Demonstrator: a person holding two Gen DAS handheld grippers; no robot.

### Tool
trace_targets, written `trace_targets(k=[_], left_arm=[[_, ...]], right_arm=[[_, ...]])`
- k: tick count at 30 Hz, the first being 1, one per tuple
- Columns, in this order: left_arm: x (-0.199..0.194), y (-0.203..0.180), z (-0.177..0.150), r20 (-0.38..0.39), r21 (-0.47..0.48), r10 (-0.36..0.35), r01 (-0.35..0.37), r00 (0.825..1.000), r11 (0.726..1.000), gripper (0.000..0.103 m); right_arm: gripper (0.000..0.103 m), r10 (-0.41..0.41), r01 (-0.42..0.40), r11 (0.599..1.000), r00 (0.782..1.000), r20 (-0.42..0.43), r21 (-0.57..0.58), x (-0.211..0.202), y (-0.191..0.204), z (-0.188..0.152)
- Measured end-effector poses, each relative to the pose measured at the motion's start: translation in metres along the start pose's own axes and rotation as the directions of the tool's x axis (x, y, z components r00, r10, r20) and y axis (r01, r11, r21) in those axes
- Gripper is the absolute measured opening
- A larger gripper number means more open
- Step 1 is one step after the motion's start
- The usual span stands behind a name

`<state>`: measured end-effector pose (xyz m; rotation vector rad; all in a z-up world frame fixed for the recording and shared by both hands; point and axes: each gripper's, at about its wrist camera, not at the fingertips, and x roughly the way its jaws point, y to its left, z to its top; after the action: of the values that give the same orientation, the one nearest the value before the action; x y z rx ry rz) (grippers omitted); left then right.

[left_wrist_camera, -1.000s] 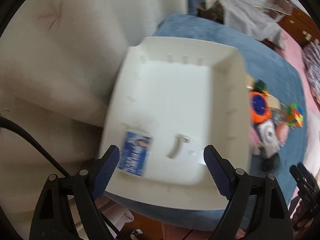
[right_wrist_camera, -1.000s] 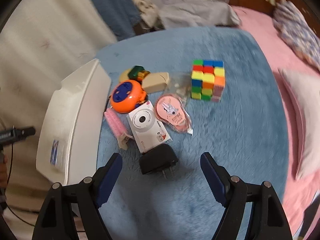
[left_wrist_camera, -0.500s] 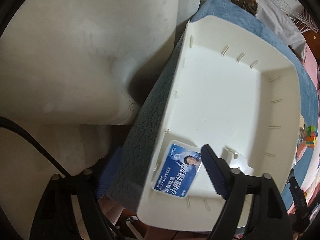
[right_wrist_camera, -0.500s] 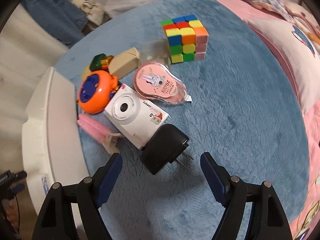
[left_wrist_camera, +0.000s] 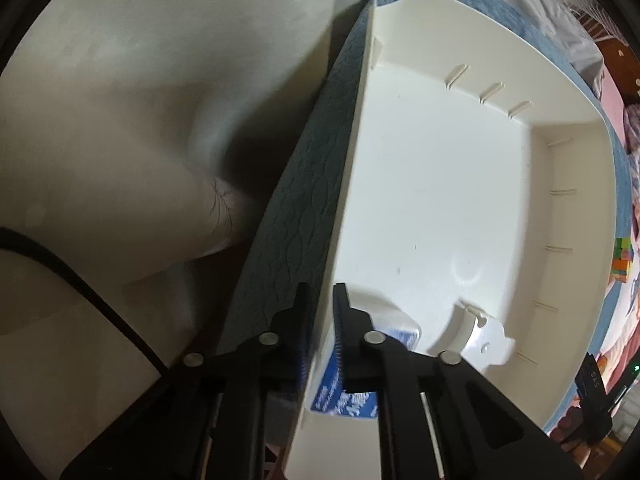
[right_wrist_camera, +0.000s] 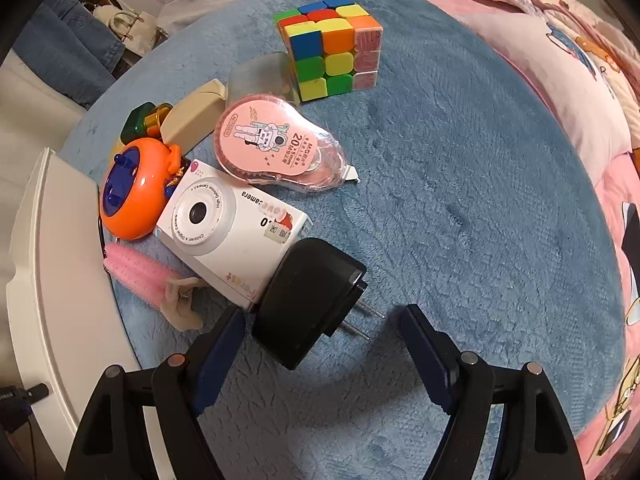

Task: Organize rigid objects
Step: 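Grasp the black plug charger with the right tool while the left tool grips the tray rim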

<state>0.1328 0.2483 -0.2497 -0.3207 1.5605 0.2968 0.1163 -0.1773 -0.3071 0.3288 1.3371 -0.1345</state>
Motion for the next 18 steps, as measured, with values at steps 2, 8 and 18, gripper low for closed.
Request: trace_targets(k=[2, 8, 18], left_arm=[[-0.001, -0.002, 0.006, 0.005, 0.015, -0.002, 0.002, 1.0, 1.0, 0.005], [-0.001, -0.009, 0.031, 0.019, 0.058, -0.023, 0.022, 1.0, 0.998, 0.003], [-0.006, -0.032, 0.068, 0.046, 0.154, -0.048, 0.041, 0.998, 0.987, 0.004]], right_arm=[[0.073, -0.015, 0.015, 1.0, 1.0, 0.004, -0.017, 0.002, 0.004, 0.001], [0.067, -0.059, 0.06, 0.997, 0.998, 0.021, -0.057, 0.001, 0.015, -0.006], [0.065, -0.092, 0.095, 0.994, 0.995, 0.049, -0.058, 0.0, 0.022, -0.01]])
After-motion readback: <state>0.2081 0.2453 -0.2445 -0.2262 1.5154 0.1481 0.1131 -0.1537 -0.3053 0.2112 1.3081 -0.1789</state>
